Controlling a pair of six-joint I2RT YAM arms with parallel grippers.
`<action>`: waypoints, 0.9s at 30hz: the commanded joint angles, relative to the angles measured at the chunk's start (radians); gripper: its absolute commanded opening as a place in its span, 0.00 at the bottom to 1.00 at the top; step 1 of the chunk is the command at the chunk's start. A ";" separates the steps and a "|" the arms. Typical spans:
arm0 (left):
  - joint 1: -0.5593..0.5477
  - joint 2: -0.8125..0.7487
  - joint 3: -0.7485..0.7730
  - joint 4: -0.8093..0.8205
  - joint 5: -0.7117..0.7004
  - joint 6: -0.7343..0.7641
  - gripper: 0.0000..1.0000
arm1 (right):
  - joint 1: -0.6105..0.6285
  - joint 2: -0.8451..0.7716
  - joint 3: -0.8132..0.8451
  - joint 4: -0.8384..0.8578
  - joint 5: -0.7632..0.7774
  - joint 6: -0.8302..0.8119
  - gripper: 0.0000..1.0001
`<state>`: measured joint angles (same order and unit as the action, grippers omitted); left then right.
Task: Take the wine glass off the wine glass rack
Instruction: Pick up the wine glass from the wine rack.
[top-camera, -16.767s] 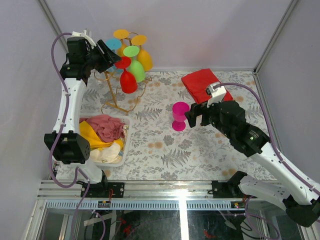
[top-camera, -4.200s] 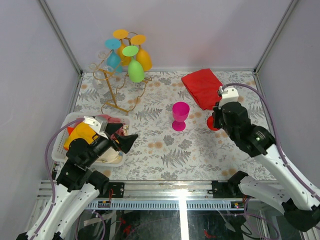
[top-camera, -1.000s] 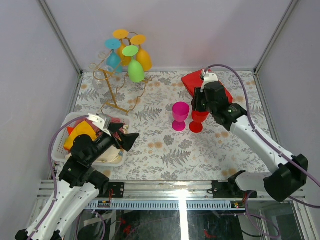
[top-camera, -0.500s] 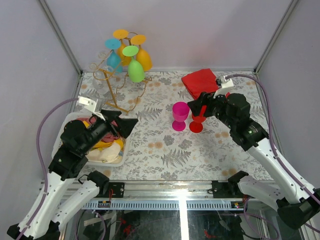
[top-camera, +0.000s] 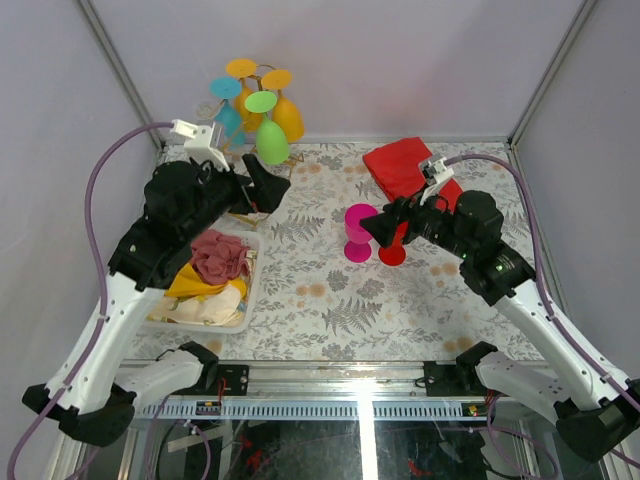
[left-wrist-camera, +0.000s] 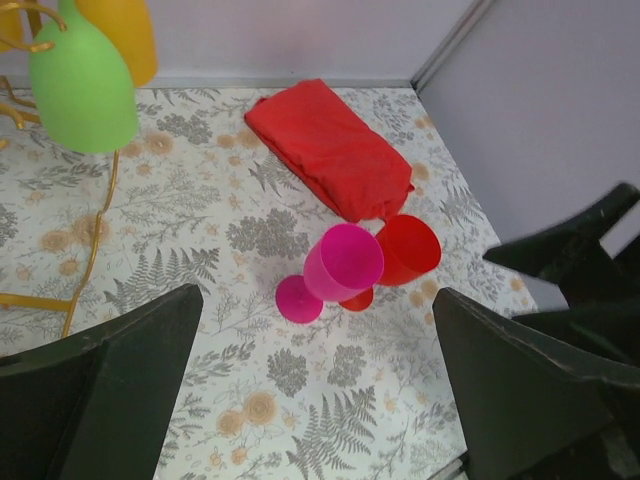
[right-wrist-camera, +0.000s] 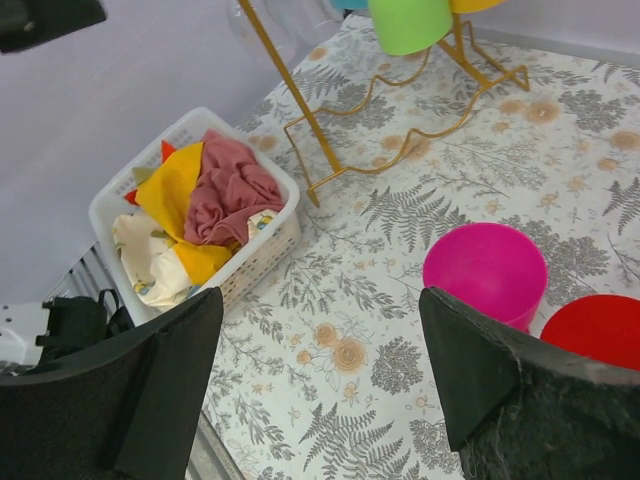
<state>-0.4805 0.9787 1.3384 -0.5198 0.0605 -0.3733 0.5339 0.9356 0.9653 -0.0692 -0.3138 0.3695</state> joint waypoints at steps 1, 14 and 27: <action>0.050 0.111 0.158 -0.079 -0.030 -0.020 1.00 | -0.004 -0.035 -0.001 0.043 -0.092 -0.019 0.87; 0.428 0.435 0.406 0.054 0.255 -0.193 1.00 | -0.004 -0.064 -0.030 0.024 -0.054 -0.016 0.87; 0.455 0.602 0.438 0.212 0.241 -0.244 0.91 | -0.004 -0.124 -0.038 -0.075 -0.016 -0.060 0.88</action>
<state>-0.0326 1.5318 1.7039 -0.3992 0.2733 -0.6052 0.5339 0.8326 0.9245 -0.1413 -0.3511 0.3424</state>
